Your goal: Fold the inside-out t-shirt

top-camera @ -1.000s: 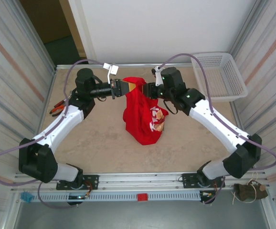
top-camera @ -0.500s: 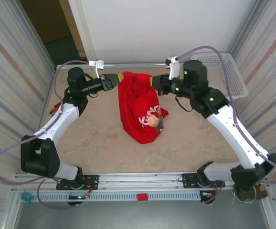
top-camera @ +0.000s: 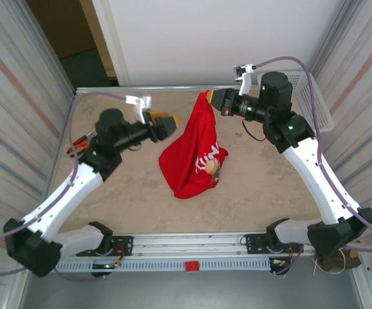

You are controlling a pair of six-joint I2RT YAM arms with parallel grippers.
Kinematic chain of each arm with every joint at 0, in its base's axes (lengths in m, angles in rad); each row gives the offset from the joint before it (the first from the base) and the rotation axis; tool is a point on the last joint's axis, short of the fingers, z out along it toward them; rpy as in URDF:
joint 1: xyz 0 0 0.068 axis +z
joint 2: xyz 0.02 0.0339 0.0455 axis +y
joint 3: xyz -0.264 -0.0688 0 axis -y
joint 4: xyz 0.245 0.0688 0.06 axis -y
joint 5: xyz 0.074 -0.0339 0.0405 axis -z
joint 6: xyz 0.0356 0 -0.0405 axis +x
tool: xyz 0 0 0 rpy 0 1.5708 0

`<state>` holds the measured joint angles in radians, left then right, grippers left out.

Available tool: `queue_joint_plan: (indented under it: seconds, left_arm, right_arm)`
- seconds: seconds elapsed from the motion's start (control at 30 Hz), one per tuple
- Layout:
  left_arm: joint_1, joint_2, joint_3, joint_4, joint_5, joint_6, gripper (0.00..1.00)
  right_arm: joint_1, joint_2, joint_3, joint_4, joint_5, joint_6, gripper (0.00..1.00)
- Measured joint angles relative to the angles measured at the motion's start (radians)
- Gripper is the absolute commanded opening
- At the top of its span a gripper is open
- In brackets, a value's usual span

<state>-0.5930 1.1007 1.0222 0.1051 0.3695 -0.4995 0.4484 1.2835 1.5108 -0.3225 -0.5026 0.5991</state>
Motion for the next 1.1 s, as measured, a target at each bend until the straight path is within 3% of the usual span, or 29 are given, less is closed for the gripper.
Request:
queue_joint_plan:
  seconds: [0.1, 0.2, 0.53, 0.57, 0.77, 0.83, 0.9, 0.97, 1.0, 1.1]
  left_arm:
    - [-0.151, -0.020, -0.018, -0.004, -0.172, 0.063, 0.70]
    - [-0.227, 0.036, -0.016, 0.003, -0.310, 0.113, 0.67]
    - [-0.258, 0.212, -0.010, 0.031, -0.491, 0.163, 0.59]
    - [-0.256, 0.212, -0.010, 0.037, -0.496, 0.163, 0.59]
    - [-0.214, 0.210, -0.009, 0.084, -0.490, 0.155, 0.27]
    - [-0.182, 0.201, -0.011, 0.095, -0.462, 0.148, 0.07]
    - [-0.149, 0.181, -0.020, 0.114, -0.424, 0.140, 0.07]
    - [-0.114, 0.158, -0.028, 0.130, -0.367, 0.138, 0.23]
    - [-0.097, 0.149, -0.028, 0.134, -0.335, 0.135, 0.26]
    - [-0.061, 0.134, -0.028, 0.138, -0.259, 0.116, 0.08]
  right_arm:
    - [0.007, 0.000, 0.000, 0.002, 0.001, 0.004, 0.00]
    - [0.022, 0.000, 0.000, 0.001, 0.006, 0.004, 0.00]
    - [0.063, 0.000, 0.000, -0.009, 0.024, 0.003, 0.00]
    - [0.063, 0.000, 0.000, -0.011, 0.028, 0.003, 0.00]
    - [0.049, -0.013, -0.029, -0.019, 0.042, 0.003, 0.00]
    - [0.027, -0.022, -0.047, -0.023, 0.046, 0.003, 0.00]
    - [0.001, -0.028, -0.061, -0.022, 0.053, 0.003, 0.00]
    - [-0.021, -0.034, -0.075, -0.021, 0.057, 0.003, 0.00]
    - [-0.032, -0.038, -0.083, -0.021, 0.057, 0.003, 0.00]
    - [-0.052, -0.043, -0.101, -0.020, 0.057, 0.004, 0.00]
